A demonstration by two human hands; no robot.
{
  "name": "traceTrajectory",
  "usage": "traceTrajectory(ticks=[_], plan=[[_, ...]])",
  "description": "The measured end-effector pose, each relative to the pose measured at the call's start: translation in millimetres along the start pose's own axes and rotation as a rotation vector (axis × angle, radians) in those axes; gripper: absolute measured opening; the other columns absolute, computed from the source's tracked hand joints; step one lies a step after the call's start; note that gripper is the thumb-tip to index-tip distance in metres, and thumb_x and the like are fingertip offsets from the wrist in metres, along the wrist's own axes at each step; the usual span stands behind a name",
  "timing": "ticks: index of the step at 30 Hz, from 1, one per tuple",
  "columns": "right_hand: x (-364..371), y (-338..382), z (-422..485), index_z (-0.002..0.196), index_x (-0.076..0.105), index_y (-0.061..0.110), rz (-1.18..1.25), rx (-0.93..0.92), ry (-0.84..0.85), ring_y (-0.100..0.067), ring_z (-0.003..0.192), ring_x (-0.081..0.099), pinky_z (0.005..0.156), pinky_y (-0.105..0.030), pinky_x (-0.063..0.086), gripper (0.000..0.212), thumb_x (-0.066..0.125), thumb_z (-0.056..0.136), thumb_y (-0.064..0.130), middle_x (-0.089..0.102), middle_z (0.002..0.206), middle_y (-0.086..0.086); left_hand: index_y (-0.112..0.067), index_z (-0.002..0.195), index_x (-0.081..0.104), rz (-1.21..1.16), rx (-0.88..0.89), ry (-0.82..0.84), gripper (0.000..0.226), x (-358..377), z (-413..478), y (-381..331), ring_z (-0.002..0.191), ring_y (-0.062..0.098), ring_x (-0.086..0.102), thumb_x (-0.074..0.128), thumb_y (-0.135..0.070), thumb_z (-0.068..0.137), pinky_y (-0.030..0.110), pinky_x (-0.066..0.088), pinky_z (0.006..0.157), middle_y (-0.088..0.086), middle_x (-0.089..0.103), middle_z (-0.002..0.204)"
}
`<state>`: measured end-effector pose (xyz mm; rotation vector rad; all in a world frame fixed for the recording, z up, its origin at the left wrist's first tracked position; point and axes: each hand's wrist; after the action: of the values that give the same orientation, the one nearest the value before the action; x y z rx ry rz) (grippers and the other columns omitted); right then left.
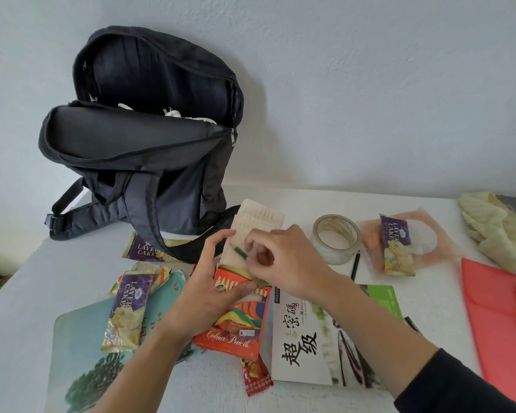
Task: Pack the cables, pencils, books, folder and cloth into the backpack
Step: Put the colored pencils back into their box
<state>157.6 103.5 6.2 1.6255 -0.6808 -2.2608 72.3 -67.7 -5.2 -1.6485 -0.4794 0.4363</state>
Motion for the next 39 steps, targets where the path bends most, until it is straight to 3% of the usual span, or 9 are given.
traceTrajectory(ticks=[4,7,12,18,21,30,32,35,39], plan=[[3.1,0.8,0.7,0.111,0.056,0.027,0.149,0.093,-0.085,-0.013,0.061,0.052,0.068,-0.028,0.044,0.026,0.064,0.089,0.016,0.054,0.063,0.009,-0.046,0.139,0.036,-0.019,-0.005,-0.014,0.077,2.4,-0.6,-4.1,0.084,0.038,0.077,0.076,-0.004,0.087,0.039,0.063,0.066,0.016,0.074,0.106],[3.5,0.7,2.3,0.103,0.062,0.025,0.283,0.145,-0.135,-0.011,0.066,0.050,0.066,-0.033,0.048,0.024,0.065,0.087,0.008,0.055,0.066,0.003,-0.045,0.139,0.037,-0.042,-0.008,-0.046,0.077,3.3,-0.5,-6.7,0.081,0.038,0.077,0.075,-0.003,0.087,0.037,0.062,0.064,0.015,0.075,0.102],[1.3,6.2,4.8,0.093,0.066,0.020,0.504,0.242,-0.337,-0.012,0.075,0.053,0.066,-0.020,0.042,0.035,0.068,0.071,-0.007,0.057,0.078,0.000,-0.049,0.137,0.037,-0.049,0.002,-0.074,0.076,5.3,-0.4,-11.2,0.082,0.037,0.077,0.075,-0.005,0.088,0.038,0.063,0.064,0.014,0.075,0.103],[-5.1,4.1,9.7,0.093,0.062,0.020,0.698,0.274,-0.443,-0.024,0.088,0.055,0.060,-0.028,0.043,0.048,0.063,0.066,-0.019,0.052,0.085,-0.008,-0.052,0.133,0.040,-0.054,0.007,-0.109,0.072,6.5,1.0,-14.0,0.082,0.038,0.077,0.075,-0.008,0.088,0.040,0.063,0.064,0.016,0.075,0.104],[-6.4,3.1,8.6,0.090,0.063,0.021,0.743,0.267,-0.449,-0.025,0.080,0.053,0.061,-0.033,0.041,0.045,0.061,0.067,-0.017,0.048,0.077,0.002,-0.052,0.132,0.040,-0.049,-0.006,-0.104,0.072,7.5,0.7,-16.1,0.081,0.036,0.077,0.075,-0.008,0.089,0.037,0.063,0.062,0.012,0.076,0.102],[-17.2,2.7,2.8,0.089,0.062,0.009,0.922,0.248,-0.527,-0.020,0.072,0.043,0.069,-0.041,0.039,0.019,0.071,0.082,-0.006,0.041,0.074,-0.001,-0.050,0.132,0.039,-0.042,-0.021,-0.103,0.071,7.5,-0.5,-19.5,0.079,0.034,0.078,0.073,-0.006,0.089,0.034,0.062,0.059,0.008,0.077,0.099],[-17.2,-0.9,2.6,0.089,0.059,0.013,0.800,0.297,-0.569,-0.018,0.067,0.039,0.064,-0.036,0.038,0.026,0.083,0.080,0.007,0.039,0.072,0.000,-0.050,0.133,0.039,-0.031,-0.019,-0.103,0.071,7.4,-0.8,-20.3,0.080,0.034,0.078,0.074,-0.007,0.089,0.034,0.062,0.060,0.007,0.077,0.100],[-11.4,-6.4,4.4,0.101,0.049,0.025,0.653,0.490,-0.428,-0.015,0.066,0.042,0.060,-0.029,0.042,0.054,0.093,0.070,0.029,0.042,0.078,0.001,-0.050,0.133,0.039,-0.020,-0.010,-0.110,0.073,7.9,-1.0,-20.7,0.081,0.034,0.078,0.075,-0.006,0.088,0.033,0.062,0.060,0.005,0.075,0.101],[-5.6,-10.7,5.5,0.117,0.050,0.025,0.861,0.697,-0.248,-0.013,0.067,0.058,0.059,-0.027,0.046,0.054,0.088,0.078,0.029,0.061,0.087,-0.001,-0.052,0.133,0.040,-0.022,-0.018,-0.103,0.073,9.0,-0.8,-20.0,0.083,0.035,0.077,0.076,-0.008,0.087,0.035,0.063,0.062,0.007,0.073,0.105]])
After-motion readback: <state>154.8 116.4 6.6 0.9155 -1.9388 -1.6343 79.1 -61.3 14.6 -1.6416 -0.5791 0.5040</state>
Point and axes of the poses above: each hand's wrist, its own z-axis towards the middle knuckle, its own x-axis out of the palm, y = z × x
